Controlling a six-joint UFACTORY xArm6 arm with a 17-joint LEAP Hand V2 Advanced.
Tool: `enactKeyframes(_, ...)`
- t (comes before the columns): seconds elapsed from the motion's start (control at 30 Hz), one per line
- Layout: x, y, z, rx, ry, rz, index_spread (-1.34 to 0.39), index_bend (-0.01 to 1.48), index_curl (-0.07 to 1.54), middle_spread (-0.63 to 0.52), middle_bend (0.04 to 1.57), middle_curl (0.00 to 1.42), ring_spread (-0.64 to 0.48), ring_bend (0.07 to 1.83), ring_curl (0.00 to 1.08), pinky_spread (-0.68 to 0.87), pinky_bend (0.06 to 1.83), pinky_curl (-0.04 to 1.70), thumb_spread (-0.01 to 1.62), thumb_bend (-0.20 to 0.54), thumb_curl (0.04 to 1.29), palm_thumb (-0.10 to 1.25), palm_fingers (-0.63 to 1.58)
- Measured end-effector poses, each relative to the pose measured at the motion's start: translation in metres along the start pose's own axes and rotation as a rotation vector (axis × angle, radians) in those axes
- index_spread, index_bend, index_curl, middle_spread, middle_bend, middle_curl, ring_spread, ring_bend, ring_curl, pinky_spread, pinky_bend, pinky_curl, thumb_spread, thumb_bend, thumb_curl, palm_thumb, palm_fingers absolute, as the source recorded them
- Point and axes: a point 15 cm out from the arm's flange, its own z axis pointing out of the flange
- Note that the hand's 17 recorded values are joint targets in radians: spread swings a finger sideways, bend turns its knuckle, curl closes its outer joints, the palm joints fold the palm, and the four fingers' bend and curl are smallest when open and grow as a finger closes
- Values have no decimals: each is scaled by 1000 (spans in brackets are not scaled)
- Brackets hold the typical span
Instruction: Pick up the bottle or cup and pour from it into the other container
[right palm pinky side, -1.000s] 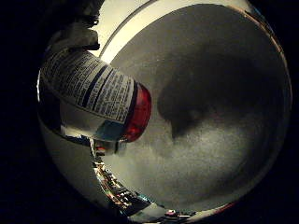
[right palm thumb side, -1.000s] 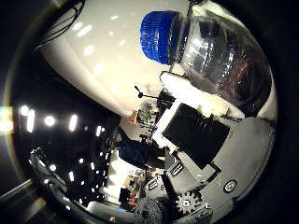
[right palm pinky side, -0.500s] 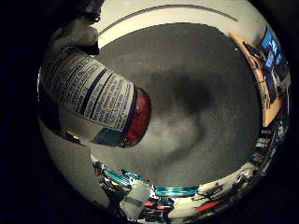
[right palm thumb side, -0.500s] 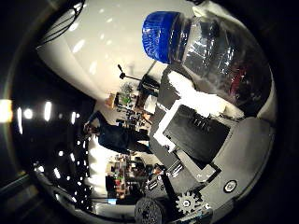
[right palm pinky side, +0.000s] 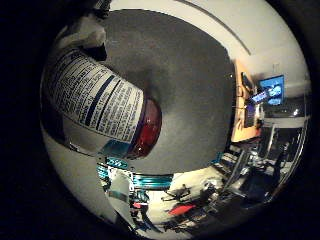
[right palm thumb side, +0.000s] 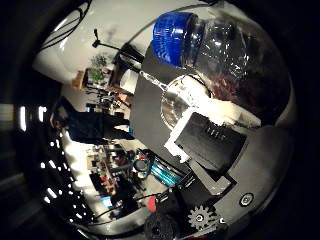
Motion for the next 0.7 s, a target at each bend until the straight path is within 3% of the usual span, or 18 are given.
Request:
enactKeyframes(0.47, -54, -13, 8, -130, 351, -178, -175, 1183, 764, -114, 1337, 754, -186, 1410, 683, -216, 1343, 821, 555, -20, 926, 1009, 1143)
enactKeyframes(0.7, -61, -17, 7, -230, 468, -206, -175, 1178, 765, -114, 1336, 754, -183, 1412, 681, -220, 1328, 840, 564, -21, 930, 1000, 1148)
